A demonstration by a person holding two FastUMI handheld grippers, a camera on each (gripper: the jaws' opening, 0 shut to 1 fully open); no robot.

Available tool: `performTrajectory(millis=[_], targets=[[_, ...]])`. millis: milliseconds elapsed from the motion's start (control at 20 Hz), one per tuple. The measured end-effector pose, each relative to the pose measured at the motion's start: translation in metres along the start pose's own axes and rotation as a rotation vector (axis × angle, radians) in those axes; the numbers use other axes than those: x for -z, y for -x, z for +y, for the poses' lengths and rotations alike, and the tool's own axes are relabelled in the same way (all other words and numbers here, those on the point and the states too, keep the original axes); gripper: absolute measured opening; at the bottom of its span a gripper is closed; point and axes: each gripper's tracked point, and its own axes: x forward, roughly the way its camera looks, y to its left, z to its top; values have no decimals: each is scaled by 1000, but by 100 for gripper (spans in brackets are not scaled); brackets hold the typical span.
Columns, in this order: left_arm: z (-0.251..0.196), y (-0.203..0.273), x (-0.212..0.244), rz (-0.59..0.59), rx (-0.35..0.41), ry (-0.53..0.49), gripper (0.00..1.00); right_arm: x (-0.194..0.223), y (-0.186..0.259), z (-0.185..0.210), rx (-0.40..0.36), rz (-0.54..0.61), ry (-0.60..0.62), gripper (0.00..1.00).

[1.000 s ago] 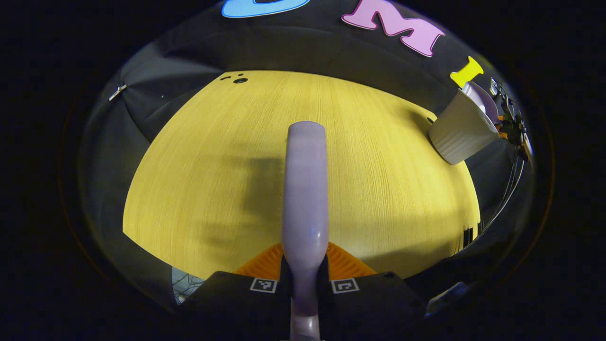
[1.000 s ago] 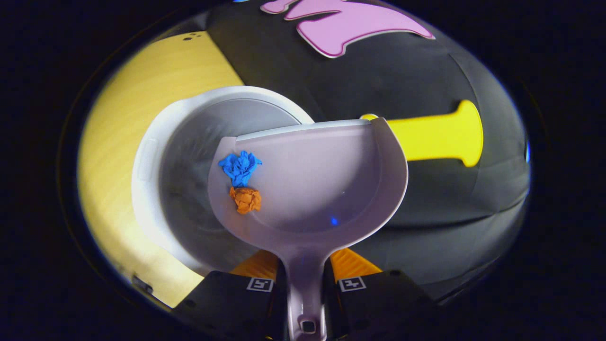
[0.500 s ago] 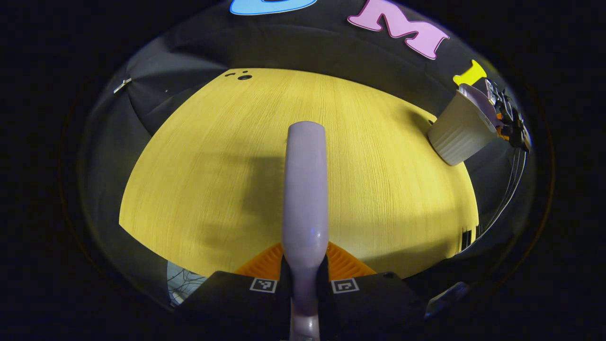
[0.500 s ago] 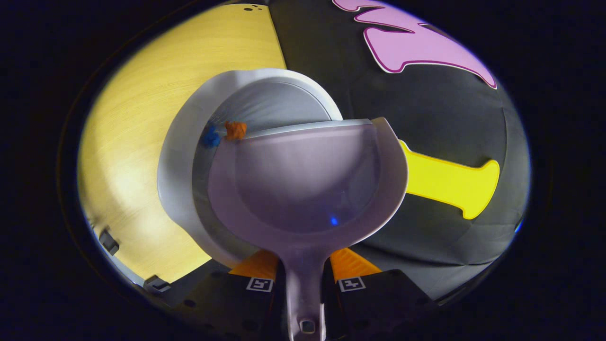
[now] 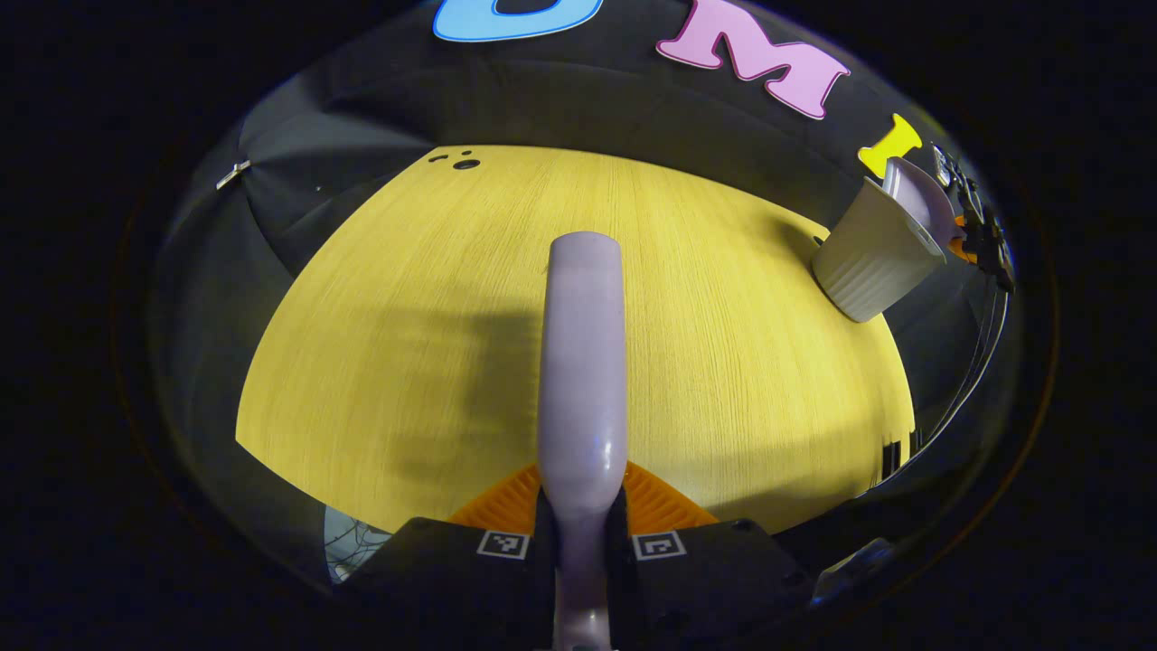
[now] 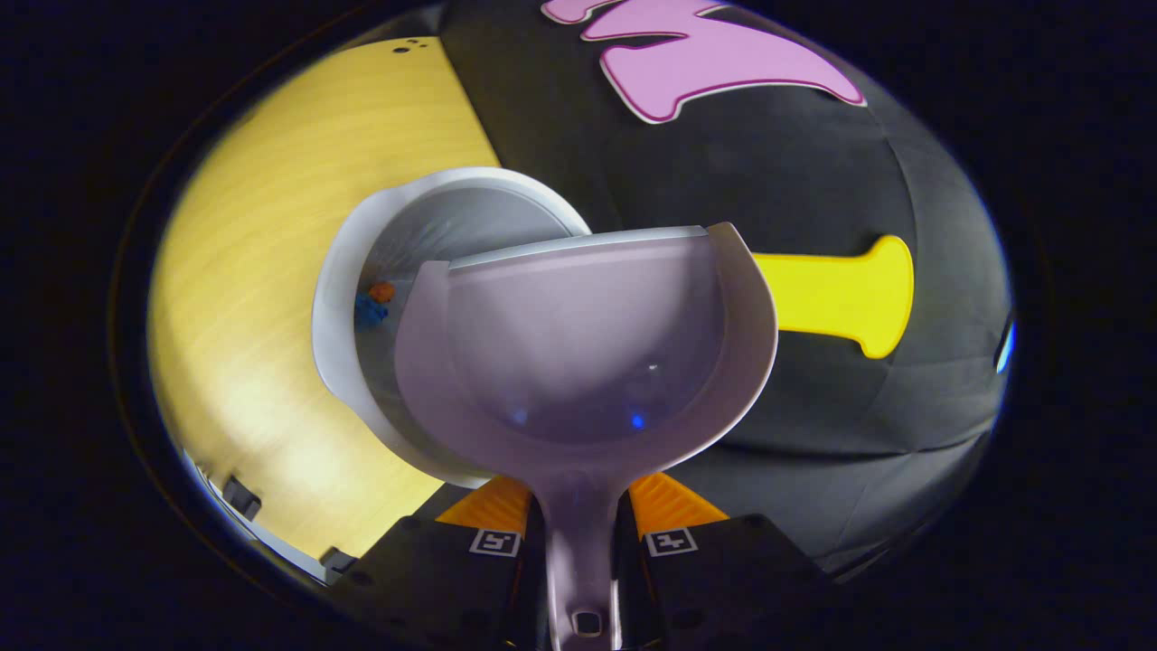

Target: Pick up the small broom and dustpan from the desktop, sweep the trash into the dustpan with the broom, and then empty the trash into the garbage bin.

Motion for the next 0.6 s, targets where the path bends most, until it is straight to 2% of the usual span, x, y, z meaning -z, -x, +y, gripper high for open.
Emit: performTrajectory(millis=[200, 450, 500, 600], targets=[[-3, 9, -15, -32, 25, 20, 27, 1, 22, -15, 31, -26, -189, 35], [0, 36, -44, -123, 24, 16, 27, 12, 56, -29, 67, -73, -505, 35], [1, 41, -49, -137, 28, 19, 27, 12, 56, -27, 63, -84, -560, 39], [3, 51, -54, -162, 42, 29, 27, 7, 54, -26, 22, -99, -681, 35]])
